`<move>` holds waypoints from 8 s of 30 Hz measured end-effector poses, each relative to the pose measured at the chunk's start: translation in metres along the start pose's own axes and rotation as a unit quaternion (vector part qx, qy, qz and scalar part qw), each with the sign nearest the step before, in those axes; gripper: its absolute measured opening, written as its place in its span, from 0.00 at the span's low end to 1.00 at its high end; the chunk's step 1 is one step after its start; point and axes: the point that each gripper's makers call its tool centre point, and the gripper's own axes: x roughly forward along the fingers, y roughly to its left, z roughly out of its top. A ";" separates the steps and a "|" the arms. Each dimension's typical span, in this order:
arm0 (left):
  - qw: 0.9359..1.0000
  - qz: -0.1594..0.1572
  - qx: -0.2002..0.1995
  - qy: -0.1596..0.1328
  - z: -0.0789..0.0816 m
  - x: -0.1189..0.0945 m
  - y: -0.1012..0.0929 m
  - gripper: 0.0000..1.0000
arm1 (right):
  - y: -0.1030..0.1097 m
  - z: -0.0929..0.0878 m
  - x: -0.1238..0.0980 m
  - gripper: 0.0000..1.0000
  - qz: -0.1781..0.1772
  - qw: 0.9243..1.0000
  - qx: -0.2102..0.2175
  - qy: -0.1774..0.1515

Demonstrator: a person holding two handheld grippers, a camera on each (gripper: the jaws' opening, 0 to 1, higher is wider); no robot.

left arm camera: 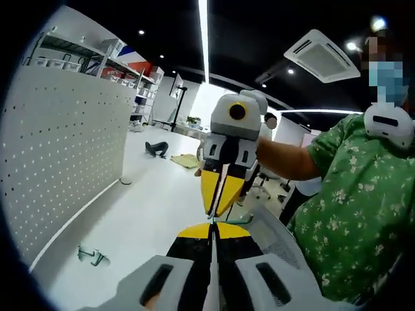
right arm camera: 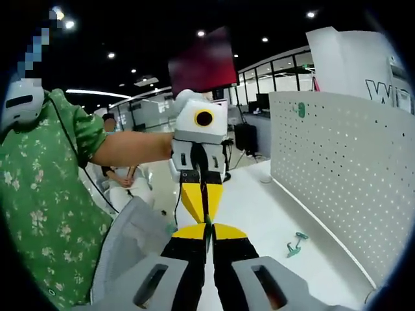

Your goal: Insert the hook assembly into the mounting plate slot until the hook locks in place.

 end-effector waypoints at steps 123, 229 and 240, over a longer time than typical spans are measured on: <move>0.903 0.407 0.058 -0.126 0.052 -0.020 0.085 0.07 | -0.094 0.046 -0.007 0.00 -0.238 0.943 0.108 -0.204; 0.889 0.436 0.062 -0.126 0.053 -0.040 0.089 0.03 | -0.078 0.011 -0.016 0.91 -0.249 0.962 0.033 -0.106; 0.884 0.446 0.056 -0.131 0.052 -0.044 0.087 0.03 | -0.073 0.007 -0.019 1.00 -0.249 0.962 0.043 -0.104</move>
